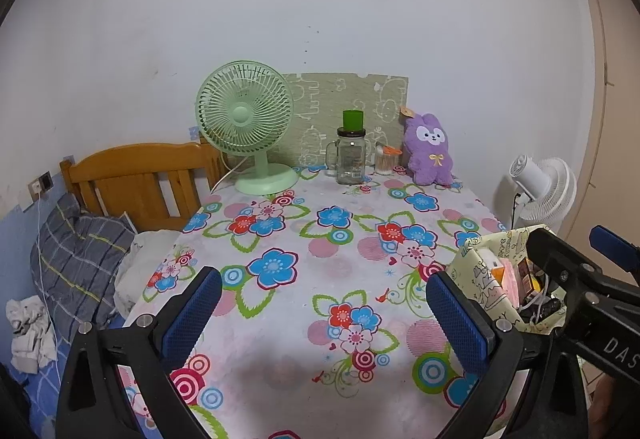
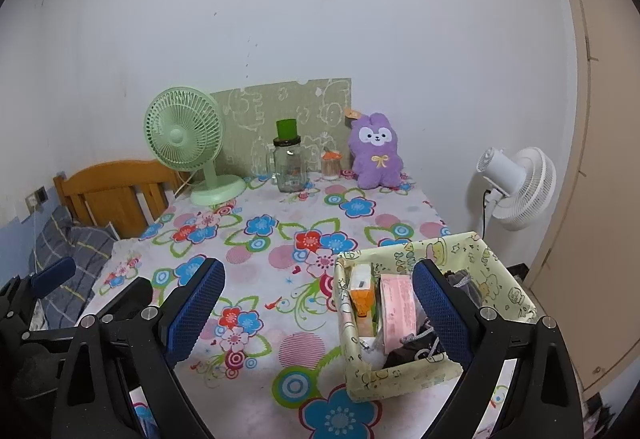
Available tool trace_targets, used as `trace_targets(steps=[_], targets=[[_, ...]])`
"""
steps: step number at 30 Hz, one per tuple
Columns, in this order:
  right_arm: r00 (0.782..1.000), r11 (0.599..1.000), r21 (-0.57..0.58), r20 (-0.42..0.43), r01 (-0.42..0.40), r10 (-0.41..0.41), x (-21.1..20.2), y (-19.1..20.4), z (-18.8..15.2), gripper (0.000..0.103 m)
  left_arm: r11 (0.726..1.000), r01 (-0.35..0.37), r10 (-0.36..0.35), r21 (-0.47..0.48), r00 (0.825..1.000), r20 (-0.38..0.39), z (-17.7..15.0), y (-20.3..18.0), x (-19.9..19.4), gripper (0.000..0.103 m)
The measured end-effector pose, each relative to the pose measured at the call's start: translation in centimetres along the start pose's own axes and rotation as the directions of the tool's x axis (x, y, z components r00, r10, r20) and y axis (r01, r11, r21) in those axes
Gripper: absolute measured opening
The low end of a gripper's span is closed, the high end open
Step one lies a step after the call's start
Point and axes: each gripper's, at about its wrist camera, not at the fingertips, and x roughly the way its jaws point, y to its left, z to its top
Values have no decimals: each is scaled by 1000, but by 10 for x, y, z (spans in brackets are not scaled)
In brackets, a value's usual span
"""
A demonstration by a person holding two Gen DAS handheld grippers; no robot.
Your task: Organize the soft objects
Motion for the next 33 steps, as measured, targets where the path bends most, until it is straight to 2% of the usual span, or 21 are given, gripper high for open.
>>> trace_targets(steps=[33], targets=[[1000,999,13,3,29,-29,-5,-10,-1,96,999,6,-6,-35,1000,2,1,3,-3,103]])
